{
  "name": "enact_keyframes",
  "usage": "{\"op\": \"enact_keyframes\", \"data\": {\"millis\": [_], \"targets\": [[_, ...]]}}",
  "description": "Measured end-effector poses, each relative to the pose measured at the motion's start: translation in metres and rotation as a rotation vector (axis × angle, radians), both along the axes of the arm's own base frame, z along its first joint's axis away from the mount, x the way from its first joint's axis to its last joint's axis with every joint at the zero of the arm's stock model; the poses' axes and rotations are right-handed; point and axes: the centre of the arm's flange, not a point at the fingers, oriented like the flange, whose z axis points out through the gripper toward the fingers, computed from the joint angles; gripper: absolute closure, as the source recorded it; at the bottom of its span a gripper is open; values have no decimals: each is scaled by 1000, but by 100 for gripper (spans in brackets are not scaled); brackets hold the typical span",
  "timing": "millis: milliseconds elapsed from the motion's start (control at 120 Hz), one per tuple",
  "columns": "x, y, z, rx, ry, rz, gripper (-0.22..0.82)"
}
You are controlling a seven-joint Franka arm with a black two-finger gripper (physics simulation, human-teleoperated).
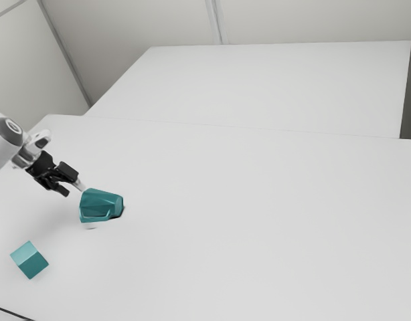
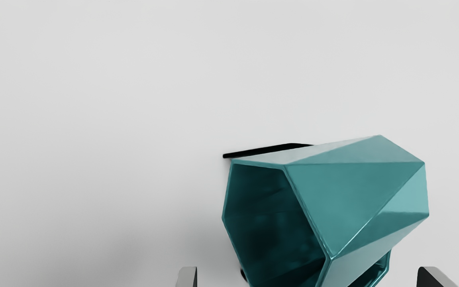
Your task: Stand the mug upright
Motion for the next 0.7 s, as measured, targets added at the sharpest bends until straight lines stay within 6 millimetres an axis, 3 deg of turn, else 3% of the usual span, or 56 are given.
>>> {"op": "enact_keyframes", "data": {"millis": [283,700], "targets": [[-18,15,-21,-122,-79,34,0],[-20,7,-45,-283,-140,29,0]]}}
